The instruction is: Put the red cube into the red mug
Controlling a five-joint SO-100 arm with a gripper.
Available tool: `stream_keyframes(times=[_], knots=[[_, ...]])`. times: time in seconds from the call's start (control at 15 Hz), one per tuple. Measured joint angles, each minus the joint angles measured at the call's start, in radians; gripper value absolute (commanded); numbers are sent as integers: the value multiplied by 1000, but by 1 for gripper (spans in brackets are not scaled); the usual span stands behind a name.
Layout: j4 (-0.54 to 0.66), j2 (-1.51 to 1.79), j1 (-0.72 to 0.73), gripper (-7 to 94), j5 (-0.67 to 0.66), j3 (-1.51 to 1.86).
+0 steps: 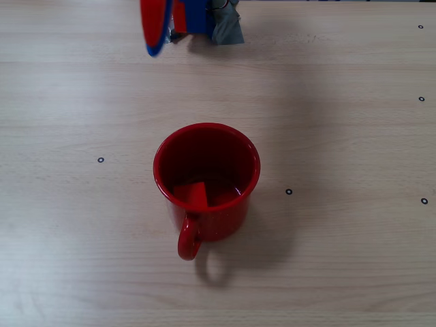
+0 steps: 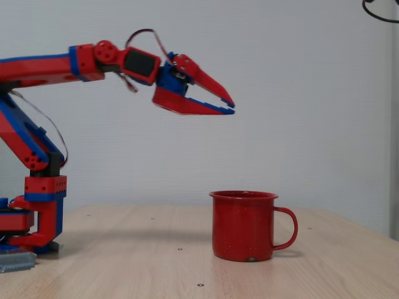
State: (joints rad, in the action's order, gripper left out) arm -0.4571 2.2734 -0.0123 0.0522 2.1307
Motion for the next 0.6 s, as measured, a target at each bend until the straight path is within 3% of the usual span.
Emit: stream_keyframes(times=[0.4,0.47,0.6], knots=[[126,387,11,0,-8,583],[98,503,6,0,-8,681],[-75,770,31,0,-37,836]])
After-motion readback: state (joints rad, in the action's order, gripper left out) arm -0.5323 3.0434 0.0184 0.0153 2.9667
